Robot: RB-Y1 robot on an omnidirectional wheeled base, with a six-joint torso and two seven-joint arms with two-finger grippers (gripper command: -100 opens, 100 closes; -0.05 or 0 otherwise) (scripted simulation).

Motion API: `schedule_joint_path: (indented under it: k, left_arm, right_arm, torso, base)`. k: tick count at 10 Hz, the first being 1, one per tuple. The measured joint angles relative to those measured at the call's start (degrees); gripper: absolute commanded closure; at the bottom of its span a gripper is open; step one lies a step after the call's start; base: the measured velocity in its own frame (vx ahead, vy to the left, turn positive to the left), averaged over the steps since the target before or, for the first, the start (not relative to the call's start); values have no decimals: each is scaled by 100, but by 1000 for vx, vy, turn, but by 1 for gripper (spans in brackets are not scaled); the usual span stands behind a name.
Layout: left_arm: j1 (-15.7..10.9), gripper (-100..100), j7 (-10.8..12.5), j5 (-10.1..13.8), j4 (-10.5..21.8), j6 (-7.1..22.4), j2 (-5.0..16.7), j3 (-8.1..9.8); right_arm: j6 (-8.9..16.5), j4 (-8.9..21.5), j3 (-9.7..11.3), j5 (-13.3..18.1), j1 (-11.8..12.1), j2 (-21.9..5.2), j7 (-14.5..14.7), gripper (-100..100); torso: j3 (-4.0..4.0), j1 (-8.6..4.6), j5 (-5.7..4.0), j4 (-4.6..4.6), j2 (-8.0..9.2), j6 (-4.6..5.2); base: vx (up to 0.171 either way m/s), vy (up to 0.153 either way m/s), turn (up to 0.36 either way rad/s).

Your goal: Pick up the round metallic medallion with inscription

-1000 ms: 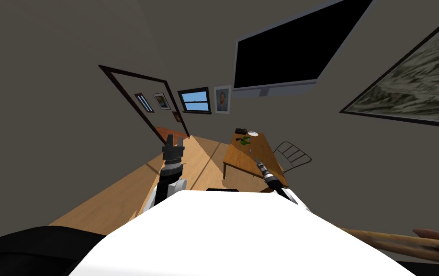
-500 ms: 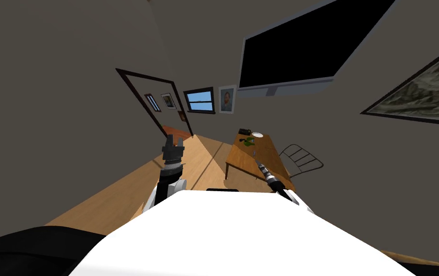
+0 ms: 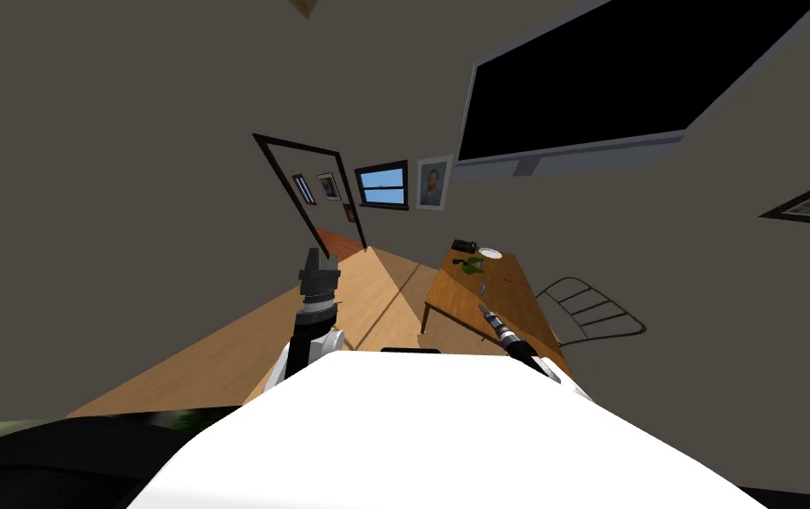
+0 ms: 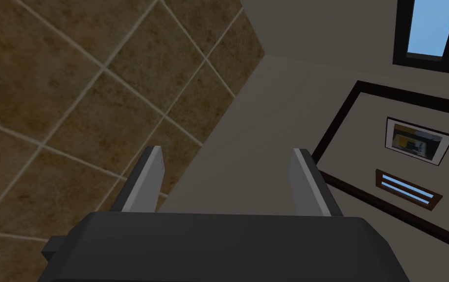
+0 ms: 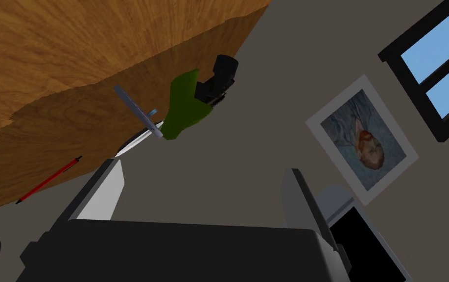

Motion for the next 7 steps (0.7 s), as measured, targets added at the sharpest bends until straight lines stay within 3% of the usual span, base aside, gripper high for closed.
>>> schedule_joint_path:
  k: [1, 2, 7]
  left_arm:
    - [-1, 0, 0, 0, 0, 0, 0, 0]
    - [0, 0, 0, 0, 0, 0, 0, 0]
    - [-1, 0, 0, 0, 0, 0, 0, 0]
  right_arm:
    - [116, 213, 4, 75, -108, -78, -9, -100]
    - [260, 153, 20, 105, 3, -165, -65, -100]
    - [311, 916, -76, 265, -161, -325, 7, -100]
  torso:
    - [-1, 1, 0, 1, -3, -6]
    - [0, -1, 0, 0, 0, 2]
    - [1, -5, -1, 2, 1, -5]
  base:
    - [36, 20, 126]
    - [19, 6, -19]
    - [30, 11, 158]
